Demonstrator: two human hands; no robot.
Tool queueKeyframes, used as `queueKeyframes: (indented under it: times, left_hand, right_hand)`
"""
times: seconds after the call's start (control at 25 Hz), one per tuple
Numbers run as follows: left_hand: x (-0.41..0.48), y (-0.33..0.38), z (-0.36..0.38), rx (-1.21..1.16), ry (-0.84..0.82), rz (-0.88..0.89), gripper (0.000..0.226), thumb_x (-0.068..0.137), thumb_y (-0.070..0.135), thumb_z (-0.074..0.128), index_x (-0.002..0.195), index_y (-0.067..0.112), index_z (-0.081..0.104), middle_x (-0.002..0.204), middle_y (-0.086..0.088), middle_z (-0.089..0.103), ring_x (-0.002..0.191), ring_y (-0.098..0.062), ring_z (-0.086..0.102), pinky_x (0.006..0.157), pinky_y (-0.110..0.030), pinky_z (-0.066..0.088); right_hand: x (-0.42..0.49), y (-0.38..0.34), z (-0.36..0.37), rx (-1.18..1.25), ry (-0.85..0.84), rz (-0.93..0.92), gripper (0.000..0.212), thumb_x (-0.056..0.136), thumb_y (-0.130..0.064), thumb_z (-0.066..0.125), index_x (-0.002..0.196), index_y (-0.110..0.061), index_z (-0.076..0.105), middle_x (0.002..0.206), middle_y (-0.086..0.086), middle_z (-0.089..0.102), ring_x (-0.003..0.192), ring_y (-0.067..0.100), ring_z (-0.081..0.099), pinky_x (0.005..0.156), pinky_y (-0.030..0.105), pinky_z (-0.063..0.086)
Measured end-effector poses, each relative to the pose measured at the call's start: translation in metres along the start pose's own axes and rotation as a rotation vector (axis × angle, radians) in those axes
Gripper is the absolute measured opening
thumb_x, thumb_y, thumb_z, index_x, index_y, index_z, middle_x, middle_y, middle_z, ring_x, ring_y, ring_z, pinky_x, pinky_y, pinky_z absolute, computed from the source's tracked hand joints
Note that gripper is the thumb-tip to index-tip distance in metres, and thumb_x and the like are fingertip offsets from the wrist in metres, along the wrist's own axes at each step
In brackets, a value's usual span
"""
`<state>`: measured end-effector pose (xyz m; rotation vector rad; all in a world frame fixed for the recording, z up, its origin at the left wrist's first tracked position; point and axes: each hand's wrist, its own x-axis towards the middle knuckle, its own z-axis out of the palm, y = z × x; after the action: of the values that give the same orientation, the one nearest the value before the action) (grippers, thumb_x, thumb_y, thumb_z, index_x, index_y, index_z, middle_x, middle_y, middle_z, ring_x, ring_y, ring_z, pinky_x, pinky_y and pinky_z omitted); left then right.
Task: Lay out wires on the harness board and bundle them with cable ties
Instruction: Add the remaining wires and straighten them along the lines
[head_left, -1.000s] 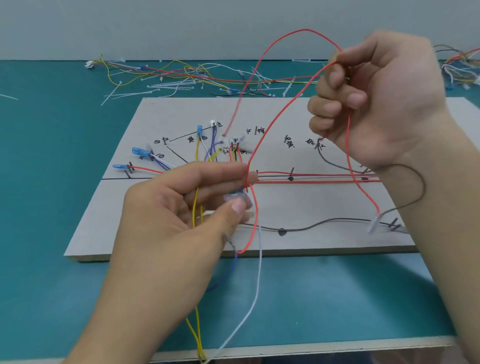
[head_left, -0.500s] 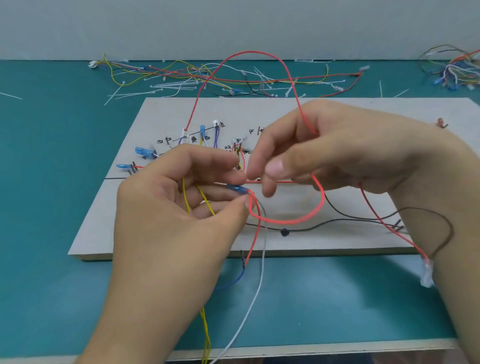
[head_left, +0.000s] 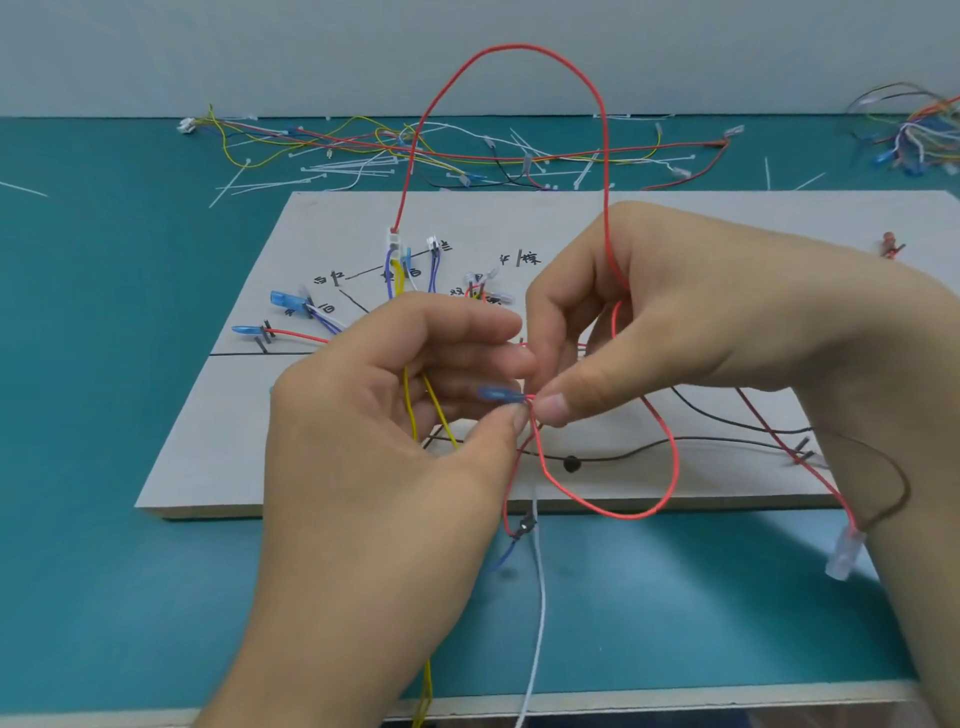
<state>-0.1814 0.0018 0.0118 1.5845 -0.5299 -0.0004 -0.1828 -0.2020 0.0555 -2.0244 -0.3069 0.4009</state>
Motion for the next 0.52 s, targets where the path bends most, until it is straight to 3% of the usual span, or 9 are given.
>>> queueKeyframes:
  times: [0.08, 0.2, 0.32, 0.52]
  left_hand:
    - [0.001, 0.000, 0.000, -0.012, -0.002, 0.003, 0.044, 0.065, -0.007, 0.079, 0.096, 0.023, 0.073, 0.085, 0.004, 0.078, 0.081, -0.016, 0.077, 0.072, -0.020, 0.059]
    - [0.004, -0.001, -0.003, -0.071, -0.006, -0.016, 0.040, 0.068, -0.004, 0.078, 0.097, 0.022, 0.074, 0.087, 0.003, 0.079, 0.079, -0.015, 0.076, 0.072, -0.018, 0.059]
    - [0.005, 0.000, -0.004, -0.105, -0.041, -0.037, 0.037, 0.073, -0.003, 0.075, 0.099, 0.023, 0.076, 0.088, 0.002, 0.079, 0.081, -0.013, 0.075, 0.074, -0.016, 0.057]
    - [0.005, -0.005, -0.016, -0.086, -0.139, -0.127, 0.034, 0.078, -0.006, 0.073, 0.097, 0.022, 0.080, 0.090, 0.002, 0.080, 0.086, -0.012, 0.076, 0.076, -0.014, 0.056]
  right_hand:
    - [0.000, 0.000, 0.000, -0.085, 0.012, -0.005, 0.012, 0.078, 0.003, 0.081, 0.073, -0.007, 0.075, 0.065, 0.004, 0.073, 0.041, -0.003, 0.052, 0.046, 0.001, 0.034]
    - [-0.003, -0.002, -0.003, -0.104, 0.013, -0.048, 0.013, 0.079, 0.006, 0.078, 0.076, -0.005, 0.072, 0.070, 0.010, 0.073, 0.046, -0.003, 0.056, 0.051, 0.001, 0.036]
    - [-0.006, -0.001, -0.008, -0.028, 0.016, -0.061, 0.012, 0.080, 0.002, 0.075, 0.078, -0.009, 0.071, 0.076, 0.016, 0.074, 0.052, 0.003, 0.058, 0.048, 0.011, 0.037]
    - [-0.008, 0.001, -0.014, 0.144, 0.096, -0.058, 0.010, 0.082, 0.002, 0.064, 0.080, -0.009, 0.064, 0.069, 0.011, 0.070, 0.037, 0.000, 0.036, 0.040, 0.009, 0.023]
